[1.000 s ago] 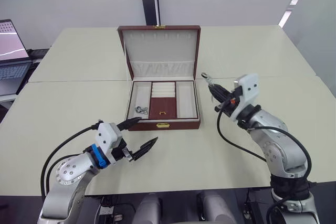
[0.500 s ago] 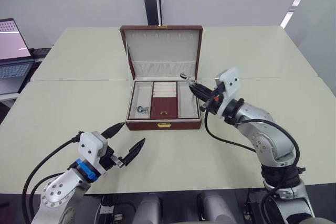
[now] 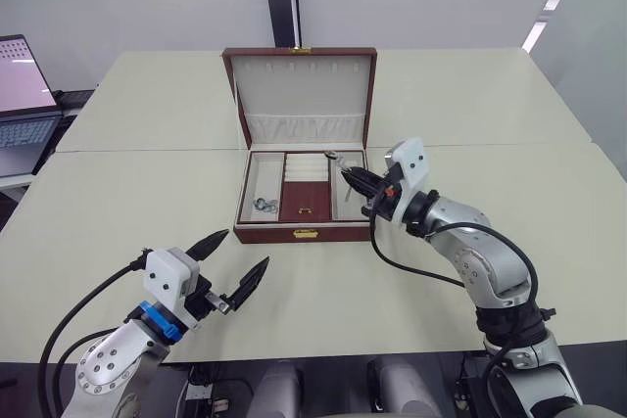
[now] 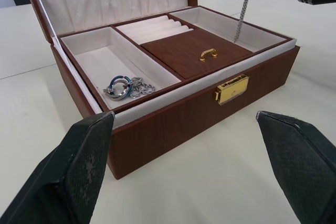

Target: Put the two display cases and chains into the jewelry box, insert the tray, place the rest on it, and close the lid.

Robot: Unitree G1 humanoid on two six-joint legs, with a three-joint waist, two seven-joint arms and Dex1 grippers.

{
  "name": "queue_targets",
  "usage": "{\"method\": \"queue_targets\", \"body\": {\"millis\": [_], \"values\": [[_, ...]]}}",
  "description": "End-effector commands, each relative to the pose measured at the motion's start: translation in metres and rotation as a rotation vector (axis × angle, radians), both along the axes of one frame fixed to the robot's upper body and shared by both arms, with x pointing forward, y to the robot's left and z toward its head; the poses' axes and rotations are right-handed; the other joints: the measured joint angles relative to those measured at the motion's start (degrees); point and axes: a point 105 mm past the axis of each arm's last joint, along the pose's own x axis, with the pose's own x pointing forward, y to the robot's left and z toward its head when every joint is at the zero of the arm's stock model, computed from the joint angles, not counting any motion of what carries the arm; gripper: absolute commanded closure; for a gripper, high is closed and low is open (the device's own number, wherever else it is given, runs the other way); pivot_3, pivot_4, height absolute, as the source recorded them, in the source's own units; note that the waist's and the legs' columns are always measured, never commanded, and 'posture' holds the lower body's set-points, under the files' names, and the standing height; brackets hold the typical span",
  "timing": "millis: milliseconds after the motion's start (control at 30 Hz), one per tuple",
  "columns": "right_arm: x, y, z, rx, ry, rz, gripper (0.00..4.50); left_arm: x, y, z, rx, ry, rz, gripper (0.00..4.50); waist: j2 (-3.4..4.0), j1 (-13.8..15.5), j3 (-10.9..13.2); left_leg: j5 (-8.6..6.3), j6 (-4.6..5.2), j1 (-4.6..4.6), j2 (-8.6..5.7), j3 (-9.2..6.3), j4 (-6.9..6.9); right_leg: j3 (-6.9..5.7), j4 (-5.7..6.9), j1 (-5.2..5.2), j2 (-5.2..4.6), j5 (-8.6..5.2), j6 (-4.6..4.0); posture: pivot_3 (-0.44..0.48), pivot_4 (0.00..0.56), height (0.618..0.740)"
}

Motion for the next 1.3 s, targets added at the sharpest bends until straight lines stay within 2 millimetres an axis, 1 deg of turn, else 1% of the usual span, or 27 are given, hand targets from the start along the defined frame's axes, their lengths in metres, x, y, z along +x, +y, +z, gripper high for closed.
{"method": "queue_targets", "body": {"millis": [33, 233, 333, 400, 433, 467, 567, 600, 667, 700, 800, 833, 900, 1000, 1067, 1200, 1300], "values": [[0.003, -0.008, 0.011, 0.032, -0.042, -0.036, 3.47, 0.0, -0.004, 0.012, 0.01, -0.057, -0.014, 0.0, 0.0, 0.0, 0.0, 0.0, 0.0, 0.0, 0.0, 0.0, 0.0, 0.0, 0.0, 0.0, 0.0, 0.0, 0.0, 0.0, 0.15, 0.74], [0.004, -0.012, 0.014, 0.045, -0.049, -0.047, 1.91, 0.004, -0.004, 0.013, 0.012, -0.063, -0.022, 0.0, 0.0, 0.0, 0.0, 0.0, 0.0, 0.0, 0.0, 0.0, 0.0, 0.0, 0.0, 0.0, 0.0, 0.0, 0.0, 0.0, 0.15, 0.74], [0.002, -0.013, 0.015, 0.056, -0.054, -0.048, 1.06, 0.005, -0.004, 0.013, 0.013, -0.063, -0.026, 0.0, 0.0, 0.0, 0.0, 0.0, 0.0, 0.0, 0.0, 0.01, 0.0, 0.0, 0.0, 0.0, 0.01, 0.0, 0.0, 0.0, 0.15, 0.74], [0.0, -0.017, 0.017, 0.061, -0.06, -0.043, 0.38, 0.006, -0.003, 0.013, 0.014, -0.06, -0.027, 0.0, 0.0, 0.0, 0.0, 0.0, 0.0, 0.0, 0.0, 0.0, 0.0, 0.0, 0.0, 0.0, 0.01, 0.0, 0.0, 0.0, 0.15, 0.74], [0.0, -0.022, 0.017, 0.061, -0.064, -0.045, 0.02, 0.007, -0.002, 0.013, 0.013, -0.058, -0.026, 0.0, 0.0, 0.0, 0.0, 0.0, 0.0, -0.01, 0.0, 0.0, -0.01, 0.0, -0.01, 0.0, 0.0, 0.0, 0.0, 0.0, 0.15, 0.74], [0.0, -0.025, 0.018, 0.061, -0.066, -0.046, 0.02, 0.007, -0.001, 0.013, 0.013, -0.056, -0.025, 0.0, 0.0, 0.0, 0.0, 0.0, 0.0, -0.01, 0.0, 0.0, -0.01, 0.0, -0.01, 0.0, 0.0, 0.0, 0.0, 0.0, 0.15, 0.74], [-0.002, -0.047, 0.014, 0.002, -0.076, -0.033, 0.02, 0.009, 0.005, 0.009, 0.013, -0.008, -0.029, 0.0, 0.0, 0.1, 0.0, 0.0, 0.0, -0.01, -0.01, 0.01, 0.0, 0.0, -0.02, 0.02, 0.0, 0.0, 0.0, 0.0, 0.15, 0.74], [-0.003, -0.055, 0.012, -0.018, -0.075, -0.026, 0.02, 0.01, 0.01, 0.008, 0.019, 0.0, -0.023, 0.0, 0.0, 0.1, 0.0, 0.0, 0.0, -0.02, -0.02, 0.01, 0.01, 0.0, -0.04, 0.03, -0.01, 0.0, 0.0, 0.0, 0.15, 0.74], [-0.004, -0.075, 0.008, -0.084, -0.071, -0.011, 0.02, 0.014, 0.024, 0.01, 0.039, 0.004, 0.003, 0.0, -0.01, 0.1, 0.0, 0.0, 0.0, -0.02, -0.02, 0.02, 0.0, -0.01, -0.06, 0.03, 0.0, 0.0, 0.0, 0.0, 0.15, 0.74], [-0.004, -0.08, 0.007, -0.1, -0.071, -0.006, 0.02, 0.015, 0.028, 0.011, 0.043, 0.004, 0.01, 0.0, -0.01, 0.1, 0.0, 0.0, 0.0, -0.01, 0.0, 0.01, -0.01, -0.03, -0.07, 0.03, 0.02, 0.0, 0.0, 0.0, 0.15, 0.74], [-0.008, -0.102, 0.0, -0.148, -0.047, 0.017, 0.02, 0.018, 0.042, 0.012, 0.081, 0.03, 0.005, 0.0, 0.0, 0.1, 0.0, 0.0, 0.01, -0.01, 0.01, 0.02, -0.01, -0.04, -0.07, 0.03, 0.04, 0.0, 0.0, 0.0, 0.15, 0.74], [-0.008, -0.117, -0.007, -0.192, -0.027, 0.009, 0.02, 0.02, 0.054, 0.014, 0.098, 0.034, 0.028, 0.0, -0.01, 0.0, 0.0, 0.0, 0.01, -0.01, 0.01, 0.03, -0.01, -0.03, -0.07, 0.04, 0.04, 0.0, 0.0, 0.0, 0.15, 0.74], [-0.009, -0.139, -0.016, -0.264, 0.003, -0.003, 0.02, 0.022, 0.075, 0.016, 0.126, 0.046, 0.073, 0.0, -0.01, 0.0, 0.0, 0.0, 0.01, -0.01, 0.0, 0.06, 0.0, -0.02, -0.07, 0.04, 0.03, 0.0, 0.0, 0.0, 0.15, 0.74], [-0.008, -0.156, -0.019, -0.29, 0.021, -0.026, 0.02, 0.022, 0.097, 0.016, 0.154, 0.05, 0.126, 0.0, -0.01, -0.1, 0.0, 0.0, 0.01, 0.01, 0.02, 0.09, -0.01, -0.01, -0.07, 0.03, 0.03, 0.0, 0.0, 0.0, 0.15, 0.74], [-0.006, -0.17, -0.022, -0.307, 0.032, -0.059, 0.02, 0.021, 0.117, 0.015, 0.172, 0.055, 0.179, 0.0, -0.01, -0.2, 0.0, 0.0, 0.01, 0.02, 0.03, 0.1, -0.01, 0.01, -0.07, 0.03, 0.03, 0.0, 0.0, 0.0, 0.15, 0.74], [-0.004, -0.181, -0.026, -0.32, 0.034, -0.089, 0.02, 0.024, 0.139, 0.019, 0.195, 0.047, 0.249, 0.0, -0.01, 0.0, 0.0, 0.0, 0.01, 0.01, 0.02, 0.09, 0.0, 0.0, -0.06, 0.03, 0.02, 0.0, 0.0, 0.0, 0.15, 0.74], [-0.003, -0.18, -0.026, -0.317, 0.028, -0.09, 0.02, 0.029, 0.15, 0.025, 0.187, 0.034, 0.286, 0.0, -0.01, 0.1, 0.0, 0.0, 0.01, -0.01, 0.02, 0.07, 0.0, -0.01, -0.07, 0.03, -0.01, 0.0, 0.0, 0.0, 0.15, 0.74]]}}
